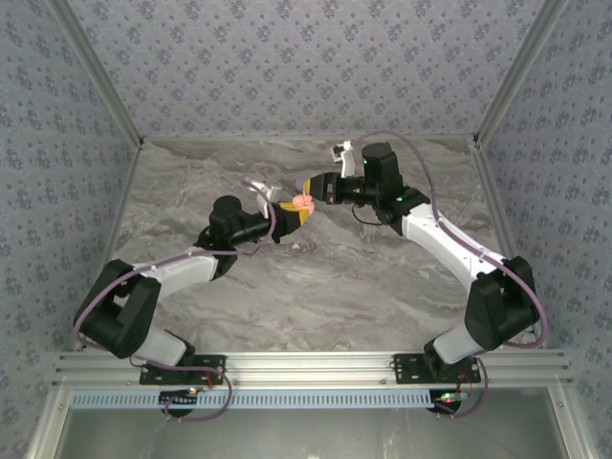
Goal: Insert the wireless bluetooth earbuds into the charging case
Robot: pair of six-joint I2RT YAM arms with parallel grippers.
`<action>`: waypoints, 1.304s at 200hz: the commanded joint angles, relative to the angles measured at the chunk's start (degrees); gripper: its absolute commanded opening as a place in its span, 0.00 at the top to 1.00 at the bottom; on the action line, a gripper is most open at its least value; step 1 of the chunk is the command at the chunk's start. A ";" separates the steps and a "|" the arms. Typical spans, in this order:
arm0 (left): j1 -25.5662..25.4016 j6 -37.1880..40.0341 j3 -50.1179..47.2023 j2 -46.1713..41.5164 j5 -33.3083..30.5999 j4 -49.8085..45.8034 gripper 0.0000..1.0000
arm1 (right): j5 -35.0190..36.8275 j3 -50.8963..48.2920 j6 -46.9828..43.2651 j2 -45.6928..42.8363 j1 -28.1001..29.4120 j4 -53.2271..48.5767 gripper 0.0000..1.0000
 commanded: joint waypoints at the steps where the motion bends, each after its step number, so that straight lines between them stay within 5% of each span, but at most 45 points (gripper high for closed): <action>1: -0.34 -0.37 1.75 -2.12 1.20 1.41 0.90 | 0.21 2.07 -1.68 -1.16 0.38 -0.92 0.82; 261: -0.33 -1.16 2.31 -5.11 -2.28 -1.54 0.91 | 0.01 0.78 -4.71 -1.42 1.39 -4.03 0.82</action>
